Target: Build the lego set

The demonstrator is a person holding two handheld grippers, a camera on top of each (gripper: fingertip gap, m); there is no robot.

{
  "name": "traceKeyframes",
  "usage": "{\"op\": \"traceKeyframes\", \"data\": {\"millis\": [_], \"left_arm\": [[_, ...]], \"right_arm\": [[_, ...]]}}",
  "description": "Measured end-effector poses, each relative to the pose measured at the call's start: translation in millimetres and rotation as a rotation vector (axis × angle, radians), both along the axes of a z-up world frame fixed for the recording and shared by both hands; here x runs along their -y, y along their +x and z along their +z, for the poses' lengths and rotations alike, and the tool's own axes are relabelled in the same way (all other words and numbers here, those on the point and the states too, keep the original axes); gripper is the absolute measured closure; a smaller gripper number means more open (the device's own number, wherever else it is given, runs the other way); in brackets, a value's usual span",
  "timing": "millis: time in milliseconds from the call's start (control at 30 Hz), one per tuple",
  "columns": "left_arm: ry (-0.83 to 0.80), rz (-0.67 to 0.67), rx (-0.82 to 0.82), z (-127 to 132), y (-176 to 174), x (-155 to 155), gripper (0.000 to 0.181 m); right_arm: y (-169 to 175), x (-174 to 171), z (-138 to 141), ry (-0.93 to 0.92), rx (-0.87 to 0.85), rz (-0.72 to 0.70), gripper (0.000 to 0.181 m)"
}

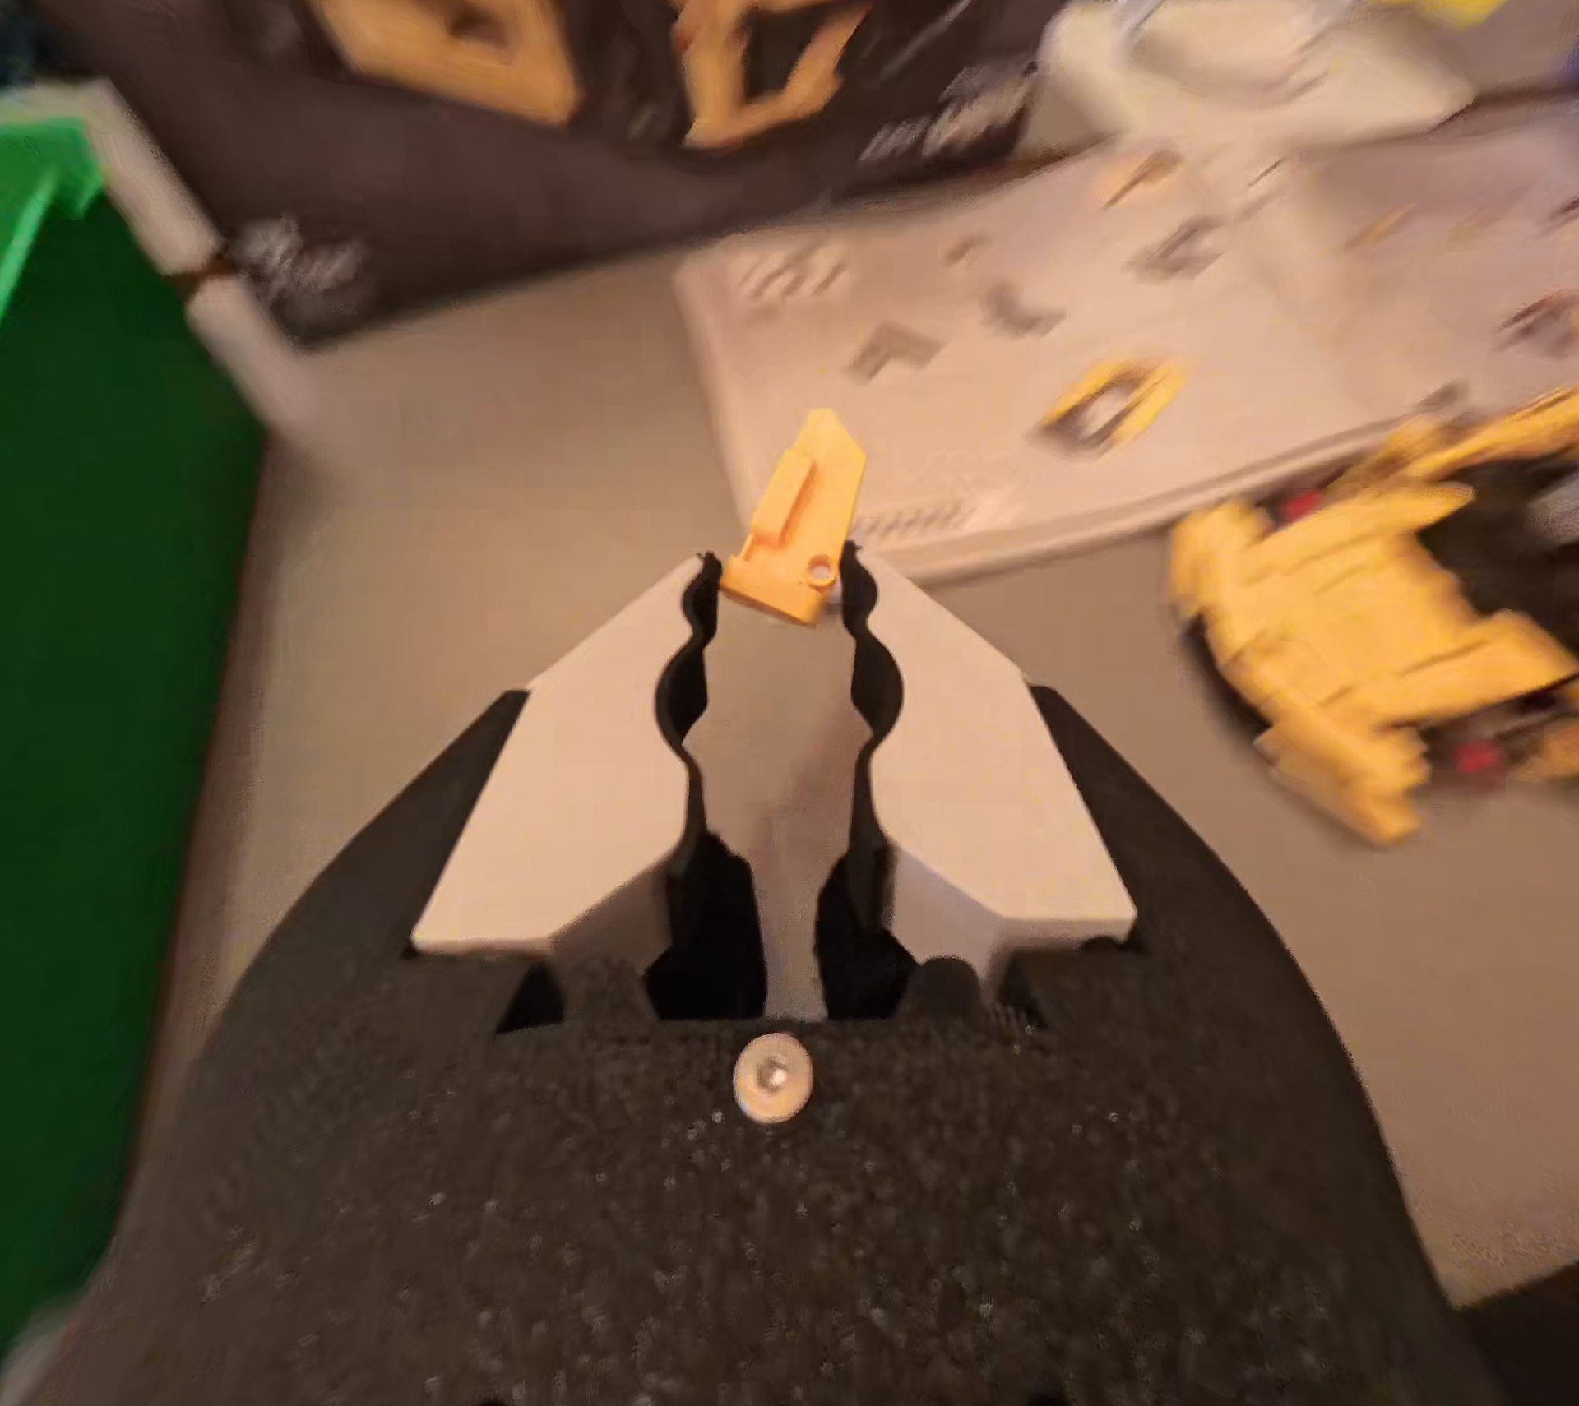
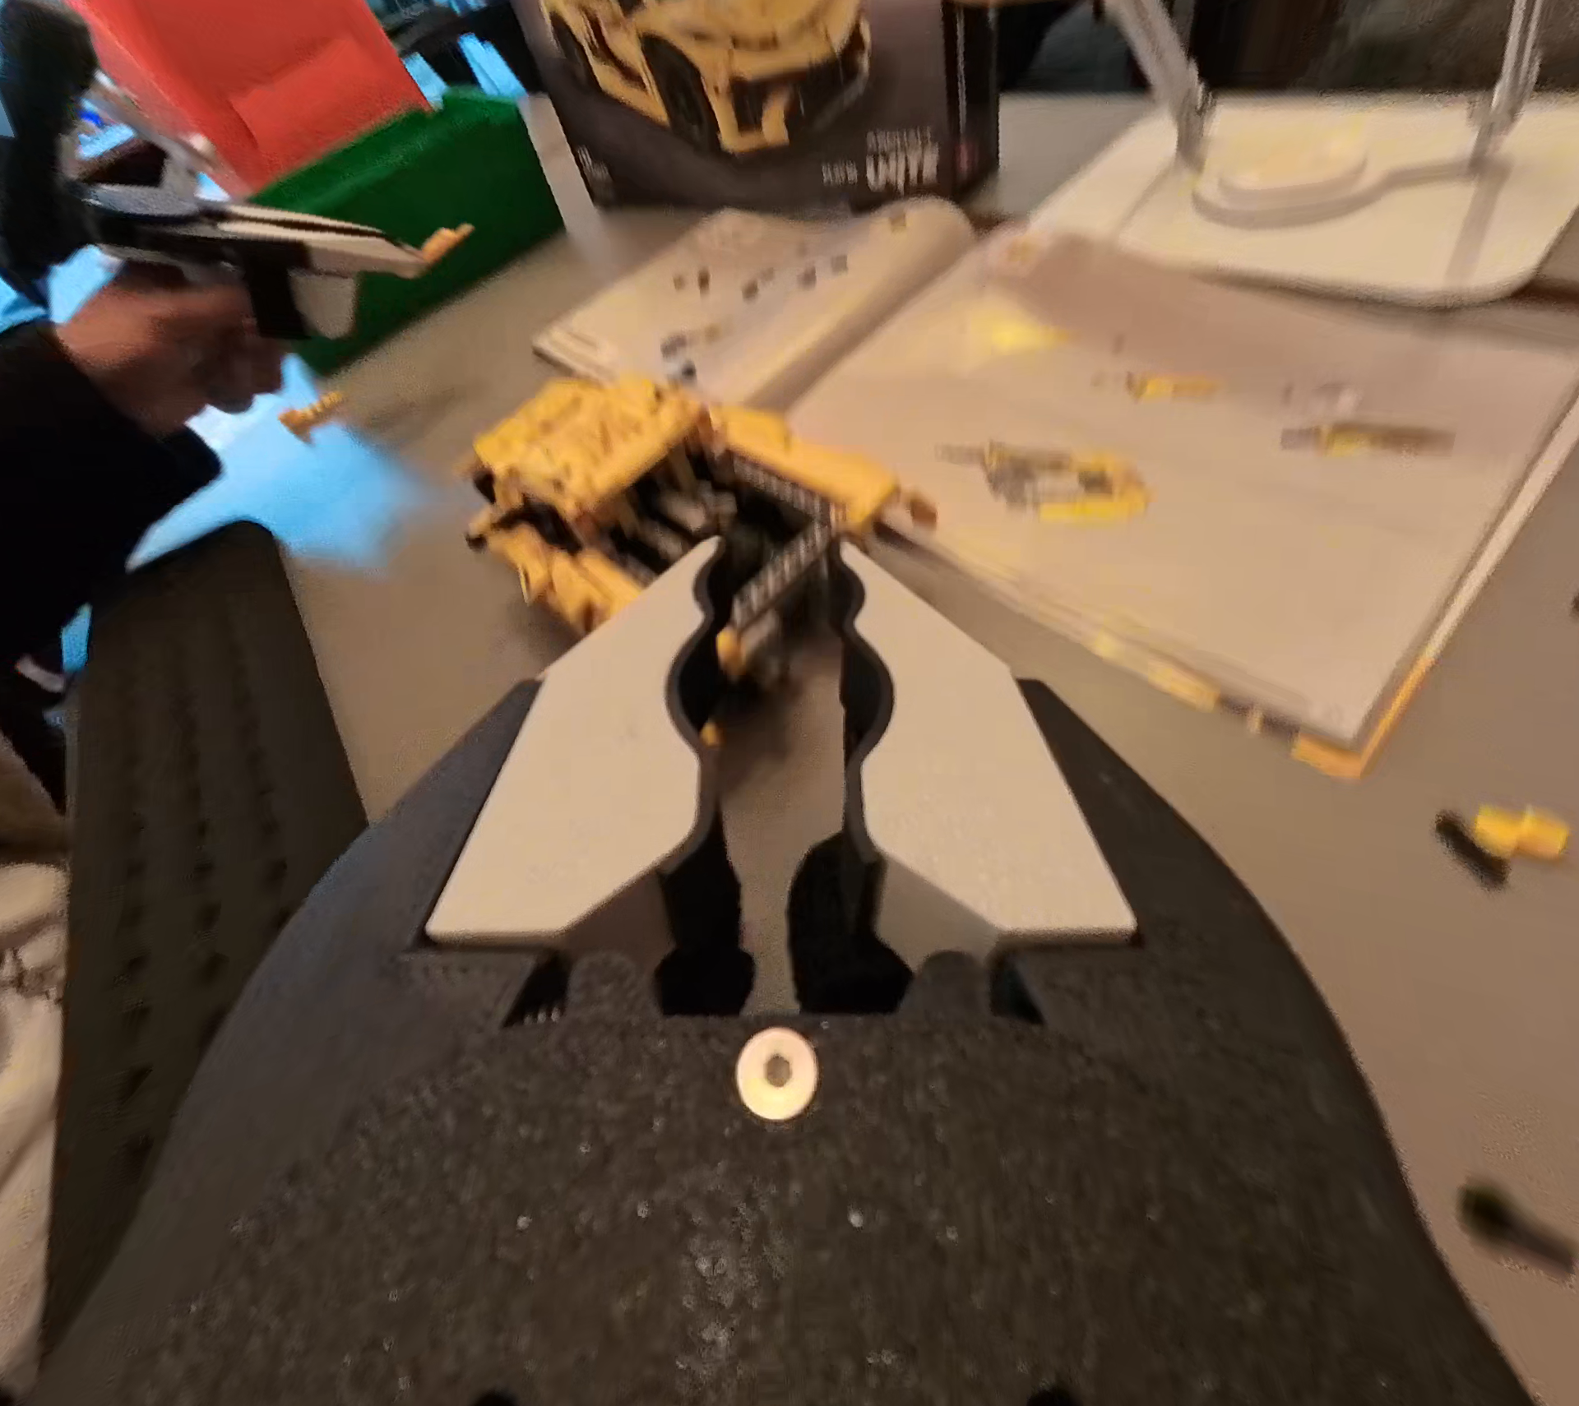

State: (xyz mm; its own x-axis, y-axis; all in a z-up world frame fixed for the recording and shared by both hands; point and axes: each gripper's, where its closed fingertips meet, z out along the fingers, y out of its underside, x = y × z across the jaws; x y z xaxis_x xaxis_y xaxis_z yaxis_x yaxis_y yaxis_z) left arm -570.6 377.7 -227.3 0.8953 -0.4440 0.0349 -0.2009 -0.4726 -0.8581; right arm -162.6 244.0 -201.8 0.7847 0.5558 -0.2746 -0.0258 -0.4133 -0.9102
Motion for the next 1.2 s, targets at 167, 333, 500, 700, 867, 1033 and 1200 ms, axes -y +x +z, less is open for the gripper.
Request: {"op": "traceKeyframes", "data": {"millis": [167,333,500,700,867,1033,1200], "left_arm": [[0.065,-0.283,0.299,76.0,167.9,-38.4,0.153],[0.049,-0.517,0.390,75.6,316.0,-16.8,0.153],[0.147,-0.602,0.199,37.5,337.5,12.9,0.153],[0.247,-0.666,0.176,42.0,341.2,29.1,0.153],[0.363,-0.711,0.079,44.9,343.5,39.2,0.153],[0.493,-0.798,-0.007,44.7,347.4,52.4,0.153],[0.631,-0.815,-0.100,47.9,347.6,59.2,0.154]], "right_arm": [[-10.2,-67.7,44.5,-0.011,0.063,0.030,0.151],[-9.4,-100.3,32.9,-0.057,-0.087,0.098,0.145],[-16.1,-88.9,7.0,-0.135,-0.256,0.151,0.147],[-54.0,-82.0,18.1,-0.192,-0.473,0.261,0.149],[-54.0,-79.2,27.3,-0.197,-0.579,0.294,0.154],[-55.6,-76.5,29.8,-0.195,-0.597,0.318,0.160],[-54.6,-74.3,32.0,-0.198,-0.626,0.330,0.172]]}}
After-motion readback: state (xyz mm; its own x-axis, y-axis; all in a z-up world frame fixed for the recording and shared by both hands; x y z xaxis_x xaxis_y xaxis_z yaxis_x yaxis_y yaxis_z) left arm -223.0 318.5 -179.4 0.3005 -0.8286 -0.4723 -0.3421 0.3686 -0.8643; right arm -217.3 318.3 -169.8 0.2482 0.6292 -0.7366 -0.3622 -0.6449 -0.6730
